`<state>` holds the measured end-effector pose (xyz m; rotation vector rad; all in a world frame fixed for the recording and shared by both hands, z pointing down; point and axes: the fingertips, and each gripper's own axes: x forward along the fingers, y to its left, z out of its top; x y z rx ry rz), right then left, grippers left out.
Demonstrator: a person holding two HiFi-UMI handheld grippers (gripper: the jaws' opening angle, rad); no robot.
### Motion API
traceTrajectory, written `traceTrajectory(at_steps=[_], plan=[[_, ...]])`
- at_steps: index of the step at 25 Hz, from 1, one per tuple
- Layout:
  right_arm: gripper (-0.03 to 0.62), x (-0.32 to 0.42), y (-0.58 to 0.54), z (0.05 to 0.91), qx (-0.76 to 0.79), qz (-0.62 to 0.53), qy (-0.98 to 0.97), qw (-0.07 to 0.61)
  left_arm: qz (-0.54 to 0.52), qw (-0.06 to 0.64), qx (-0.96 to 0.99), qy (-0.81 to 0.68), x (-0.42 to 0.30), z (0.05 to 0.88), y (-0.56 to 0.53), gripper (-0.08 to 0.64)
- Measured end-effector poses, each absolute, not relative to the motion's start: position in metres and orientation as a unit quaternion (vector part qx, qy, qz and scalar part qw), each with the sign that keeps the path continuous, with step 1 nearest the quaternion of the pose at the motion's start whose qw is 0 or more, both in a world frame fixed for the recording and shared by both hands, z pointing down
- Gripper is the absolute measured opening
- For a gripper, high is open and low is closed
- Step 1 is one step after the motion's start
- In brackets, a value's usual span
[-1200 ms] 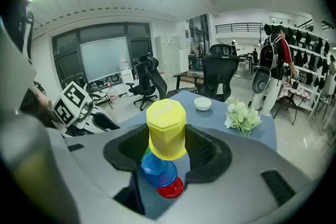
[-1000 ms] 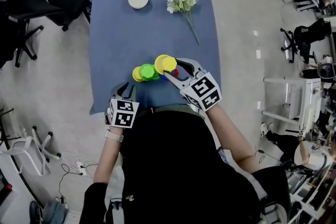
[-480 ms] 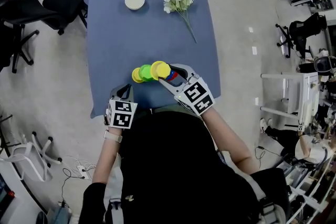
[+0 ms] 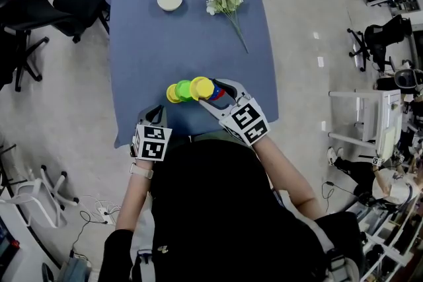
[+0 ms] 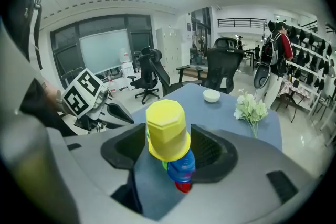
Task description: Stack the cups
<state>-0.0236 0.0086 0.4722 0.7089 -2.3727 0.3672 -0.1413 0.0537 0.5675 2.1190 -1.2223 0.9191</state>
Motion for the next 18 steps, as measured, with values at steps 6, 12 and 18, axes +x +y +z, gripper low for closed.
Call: traceTrajectory(at_steps=[6,12,18], plan=[[0.27,-0.015,0.008,0.459,0.277,0.16,-0.905,0.281,0.339,0.255,0.783,-0.454,-0.139,0.56,0.048,0.023],[0.27,0.008,0.001,0.448,0.309,0.173,-0.9,0.254,0.331,0.232,0.789,-0.462,-0.14,0.537,0.028,0.023],[0.268,0.026,0.002,0.432,0.322,0.177,-0.903,0.222,0.315,0.206,0.798,-0.471,-0.137,0.507,0.005,0.023]])
